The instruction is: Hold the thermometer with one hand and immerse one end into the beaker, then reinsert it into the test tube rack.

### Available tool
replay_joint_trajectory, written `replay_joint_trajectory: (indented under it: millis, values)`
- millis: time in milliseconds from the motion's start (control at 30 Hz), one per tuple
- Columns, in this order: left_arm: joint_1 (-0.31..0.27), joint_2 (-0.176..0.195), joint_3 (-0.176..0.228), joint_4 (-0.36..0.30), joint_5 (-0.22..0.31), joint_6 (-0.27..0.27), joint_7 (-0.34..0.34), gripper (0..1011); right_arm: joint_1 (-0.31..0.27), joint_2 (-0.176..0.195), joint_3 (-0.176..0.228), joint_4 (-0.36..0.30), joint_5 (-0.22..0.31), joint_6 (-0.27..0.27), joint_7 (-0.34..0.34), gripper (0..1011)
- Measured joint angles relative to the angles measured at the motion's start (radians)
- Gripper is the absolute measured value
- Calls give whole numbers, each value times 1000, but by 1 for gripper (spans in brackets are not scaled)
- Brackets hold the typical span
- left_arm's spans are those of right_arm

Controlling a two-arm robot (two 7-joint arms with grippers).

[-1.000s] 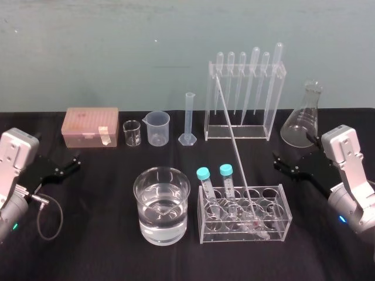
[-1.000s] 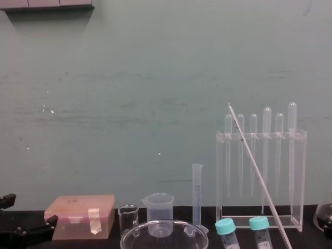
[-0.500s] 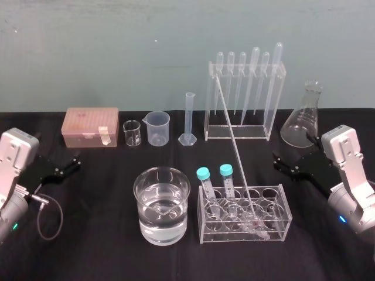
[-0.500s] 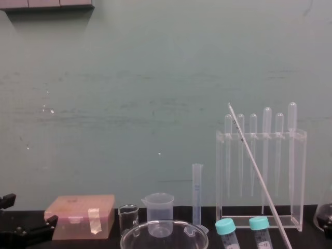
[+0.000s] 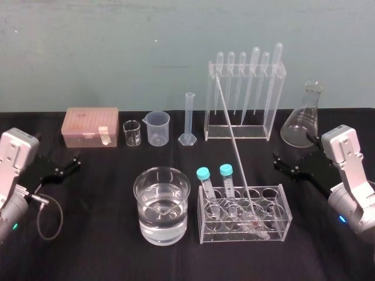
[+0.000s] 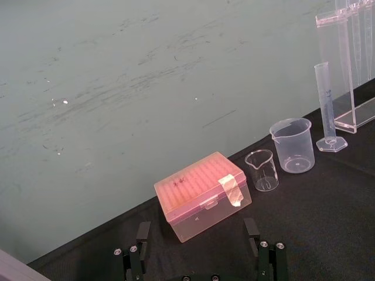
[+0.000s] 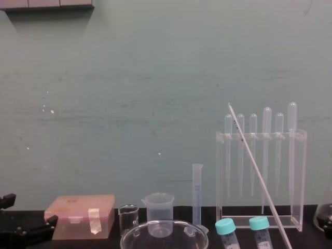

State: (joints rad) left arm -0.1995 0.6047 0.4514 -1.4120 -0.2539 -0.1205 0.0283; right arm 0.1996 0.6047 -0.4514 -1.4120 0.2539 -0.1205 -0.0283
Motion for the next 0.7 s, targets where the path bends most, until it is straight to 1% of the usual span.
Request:
replay_joint_trajectory:
  millis: [700]
  values:
    - [0, 0, 0, 0, 0, 0, 0, 1008, 0, 0, 0, 0, 0, 0, 0, 1003]
